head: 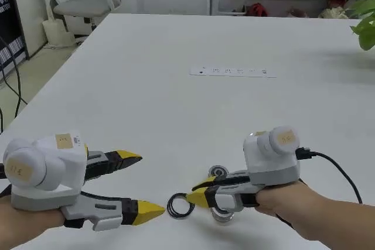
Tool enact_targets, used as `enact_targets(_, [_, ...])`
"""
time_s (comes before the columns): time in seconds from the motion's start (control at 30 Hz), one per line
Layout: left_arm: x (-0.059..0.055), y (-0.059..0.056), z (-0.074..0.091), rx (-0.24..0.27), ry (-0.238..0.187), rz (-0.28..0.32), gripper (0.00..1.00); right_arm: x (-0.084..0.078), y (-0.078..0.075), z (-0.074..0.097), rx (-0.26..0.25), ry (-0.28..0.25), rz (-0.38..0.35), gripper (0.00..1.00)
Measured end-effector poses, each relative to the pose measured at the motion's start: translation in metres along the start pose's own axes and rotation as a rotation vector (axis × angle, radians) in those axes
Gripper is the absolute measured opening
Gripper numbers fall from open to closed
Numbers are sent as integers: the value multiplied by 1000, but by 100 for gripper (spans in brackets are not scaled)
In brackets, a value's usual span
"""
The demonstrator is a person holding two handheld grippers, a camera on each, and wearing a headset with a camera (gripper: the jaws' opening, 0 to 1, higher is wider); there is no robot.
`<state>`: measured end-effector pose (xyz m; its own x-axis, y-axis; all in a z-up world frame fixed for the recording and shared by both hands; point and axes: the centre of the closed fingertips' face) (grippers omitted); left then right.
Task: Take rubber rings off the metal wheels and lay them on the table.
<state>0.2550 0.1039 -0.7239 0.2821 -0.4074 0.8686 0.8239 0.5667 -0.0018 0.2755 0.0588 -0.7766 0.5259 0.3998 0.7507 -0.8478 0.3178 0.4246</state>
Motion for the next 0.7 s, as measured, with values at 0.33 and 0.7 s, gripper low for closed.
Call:
enact_targets(0.33, [10,-2,1,5,-14,-8,66,12,5,20,-9,-44,22,20])
enact_targets(0.7, [17,-7,-1,-4,-15,-18,66,16,-2,50,-64,-66,89,35])
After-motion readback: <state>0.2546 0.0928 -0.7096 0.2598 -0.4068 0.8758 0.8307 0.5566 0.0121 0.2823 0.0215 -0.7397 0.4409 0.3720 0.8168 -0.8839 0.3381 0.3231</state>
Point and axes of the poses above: the centre of the closed fingertips' face, and the gripper's own axes: z roughly backward along the fingers, y roughly to its left, x roughly out of its top, and after that the axes turned 4 degrees about y, right-handed
